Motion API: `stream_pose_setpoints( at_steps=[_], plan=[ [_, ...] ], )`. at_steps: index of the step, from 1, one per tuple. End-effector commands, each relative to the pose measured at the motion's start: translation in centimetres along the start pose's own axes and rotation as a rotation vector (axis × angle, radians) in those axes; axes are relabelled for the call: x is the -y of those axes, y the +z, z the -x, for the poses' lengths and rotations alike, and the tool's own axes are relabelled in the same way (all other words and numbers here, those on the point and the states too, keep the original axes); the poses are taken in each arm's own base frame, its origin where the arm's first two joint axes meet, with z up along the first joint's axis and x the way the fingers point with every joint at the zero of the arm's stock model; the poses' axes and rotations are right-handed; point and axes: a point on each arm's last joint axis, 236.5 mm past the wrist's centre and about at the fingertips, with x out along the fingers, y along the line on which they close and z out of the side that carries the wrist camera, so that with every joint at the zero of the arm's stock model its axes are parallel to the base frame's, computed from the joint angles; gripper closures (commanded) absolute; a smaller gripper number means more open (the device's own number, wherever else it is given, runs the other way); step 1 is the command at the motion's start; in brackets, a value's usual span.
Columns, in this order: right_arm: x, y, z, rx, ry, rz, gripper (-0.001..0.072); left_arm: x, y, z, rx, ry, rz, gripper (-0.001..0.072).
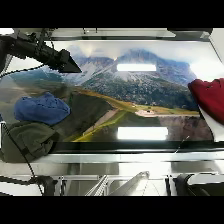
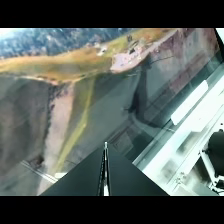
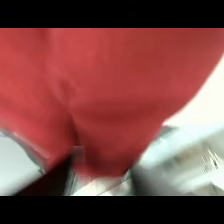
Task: Fold the shirts.
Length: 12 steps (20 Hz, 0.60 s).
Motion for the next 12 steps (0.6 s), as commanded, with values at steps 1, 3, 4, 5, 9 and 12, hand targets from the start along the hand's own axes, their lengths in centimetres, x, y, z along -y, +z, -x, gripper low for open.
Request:
stream_pose_setpoints(
  at_steps=[1, 3, 4, 5, 9, 12],
  plan=[
    [2.2, -1.5, -1.2, -0.072, -0.087, -0.072, 0.0008, 0.1, -0.2, -0.1, -0.01, -0.005, -0.002, 0.0704],
    [2.4, -1.6, -1.2, -0.078, -0.094, -0.075, 0.0008, 0.2, -0.2, -0.1, -0.01, -0.005, -0.002, 0.0704],
    [2.3, -1.6, -1.2, -0.078, -0.094, -0.082, 0.0008, 0.2, -0.2, -0.1, -0.01, -0.005, -0.002, 0.0704],
    [2.2, -1.6, -1.2, -0.079, -0.089, -0.09, 0.0008, 0.2, -0.2, -0.1, -0.01, -0.005, -0.002, 0.0704],
    [-2.3, -1.8, -1.2, -0.091, 0.099, -0.026, 0.0403, 0.2, -0.1, 0.0, -0.006, -0.004, -0.005, 0.0704],
    [-9.5, -2.5, -0.2, -0.092, 0.349, 0.124, 0.0696, 1.1, 1.8, 1.4, 0.062, 0.019, -0.054, 0.0705]
  ],
)
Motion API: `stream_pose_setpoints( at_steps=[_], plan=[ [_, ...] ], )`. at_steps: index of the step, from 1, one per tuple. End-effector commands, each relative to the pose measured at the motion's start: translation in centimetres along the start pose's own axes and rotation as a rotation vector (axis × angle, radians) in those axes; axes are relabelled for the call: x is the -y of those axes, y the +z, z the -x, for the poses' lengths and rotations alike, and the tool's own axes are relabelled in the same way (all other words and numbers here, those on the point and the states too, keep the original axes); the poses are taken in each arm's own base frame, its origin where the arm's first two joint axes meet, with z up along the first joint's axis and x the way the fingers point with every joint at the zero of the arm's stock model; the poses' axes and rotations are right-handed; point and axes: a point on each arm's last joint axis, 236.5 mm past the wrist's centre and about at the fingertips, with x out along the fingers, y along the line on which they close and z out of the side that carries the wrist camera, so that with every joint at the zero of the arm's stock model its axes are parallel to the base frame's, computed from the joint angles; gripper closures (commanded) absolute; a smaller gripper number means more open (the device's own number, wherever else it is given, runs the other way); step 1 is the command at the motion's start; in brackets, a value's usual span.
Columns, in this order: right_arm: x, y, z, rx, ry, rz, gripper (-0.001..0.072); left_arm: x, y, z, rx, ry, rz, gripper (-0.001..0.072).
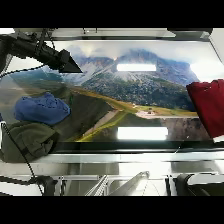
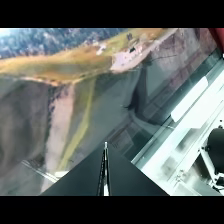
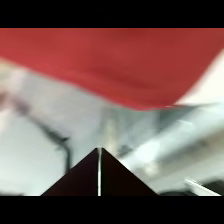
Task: Fold the shirts.
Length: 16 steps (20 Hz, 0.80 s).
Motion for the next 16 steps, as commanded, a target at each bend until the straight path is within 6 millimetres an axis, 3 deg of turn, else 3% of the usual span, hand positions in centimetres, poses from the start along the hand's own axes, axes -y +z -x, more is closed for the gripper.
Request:
stream_pose_setpoints(
  at_steps=[1, 4, 7, 9, 11, 13, 16],
  plan=[
    [-8.4, -1.5, 0.2, -0.022, 0.267, 0.191, 0.0697, 1.2, 2.3, 1.9, 0.082, 0.027, -0.061, 0.0704],
    [-13.6, -3.9, -0.2, 0.027, 0.279, 0.46, 0.0697, 2.8, 3.3, 3.7, 0.132, 0.039, -0.062, 0.0706],
    [-18.7, -10.1, -1.4, 0.064, 0.259, 0.782, 0.0696, 2.8, -0.5, 1.5, 0.061, 0.015, 0.013, 0.0705],
    [-20.7, -15.2, -4.1, 0.11, 0.266, 0.883, 0.0697, 2.6, -4.3, -0.6, 0.011, -0.002, 0.065, 0.0705],
    [-20.2, -20.9, -7.6, 0.128, 0.273, 0.956, 0.0696, 2.5, -9.0, -2.3, -0.029, -0.009, 0.109, 0.0705],
    [-18.3, -25.8, -11.1, 0.13, 0.277, 1.027, 0.0696, 2.3, -13.7, -3.6, -0.05, -0.005, 0.181, 0.0705],
    [-15.5, -29.5, -14.1, 0.116, 0.279, 1.07, 0.0696, 2.3, -20.3, -5.2, -0.07, 0.005, 0.269, 0.0705]
  ],
)
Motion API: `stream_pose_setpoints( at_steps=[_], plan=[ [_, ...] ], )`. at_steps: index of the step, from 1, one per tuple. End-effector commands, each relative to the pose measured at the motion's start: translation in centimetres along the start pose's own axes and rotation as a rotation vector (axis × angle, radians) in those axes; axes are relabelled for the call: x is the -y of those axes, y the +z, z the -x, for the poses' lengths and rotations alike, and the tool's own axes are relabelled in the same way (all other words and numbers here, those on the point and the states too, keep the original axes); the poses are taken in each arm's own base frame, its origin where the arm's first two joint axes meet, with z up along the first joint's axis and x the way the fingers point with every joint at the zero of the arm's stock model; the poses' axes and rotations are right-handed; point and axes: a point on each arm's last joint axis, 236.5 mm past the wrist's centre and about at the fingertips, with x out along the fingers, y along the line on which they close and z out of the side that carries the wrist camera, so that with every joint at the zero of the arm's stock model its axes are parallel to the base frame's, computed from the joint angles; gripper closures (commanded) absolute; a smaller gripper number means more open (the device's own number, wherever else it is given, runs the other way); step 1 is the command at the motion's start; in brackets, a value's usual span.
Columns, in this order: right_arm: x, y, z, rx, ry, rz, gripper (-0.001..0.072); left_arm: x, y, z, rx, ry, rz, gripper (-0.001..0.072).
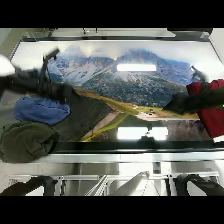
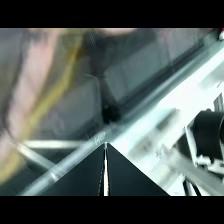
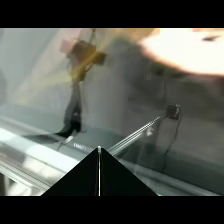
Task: Fold the shirts.
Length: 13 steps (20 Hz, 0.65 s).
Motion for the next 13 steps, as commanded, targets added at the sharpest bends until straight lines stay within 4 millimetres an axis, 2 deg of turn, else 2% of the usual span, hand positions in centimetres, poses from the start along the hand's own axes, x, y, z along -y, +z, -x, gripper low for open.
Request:
stream_pose_setpoints(
  at_steps=[1, 4, 7, 13],
  plan=[
    [-1.5, -4.4, -2.8, 0.025, 0.01, 0.067, 0.0696, -1.7, -7.3, -2.5, -0.017, 0.013, 0.098, 0.0705],
    [-1.9, -4.4, -2.8, 0.024, 0.022, 0.065, 0.0696, -1.5, -9.4, -2.5, -0.001, 0.018, 0.092, 0.0705],
    [-2.7, -4.4, -2.8, 0.026, 0.057, 0.051, 0.0696, -1.0, -9.2, -1.9, 0.038, 0.025, 0.066, 0.0705],
    [-2.6, -4.4, -2.9, 0.022, 0.056, 0.048, 0.0696, -0.5, -8.9, -1.3, 0.075, 0.03, 0.055, 0.0705]
  ],
)
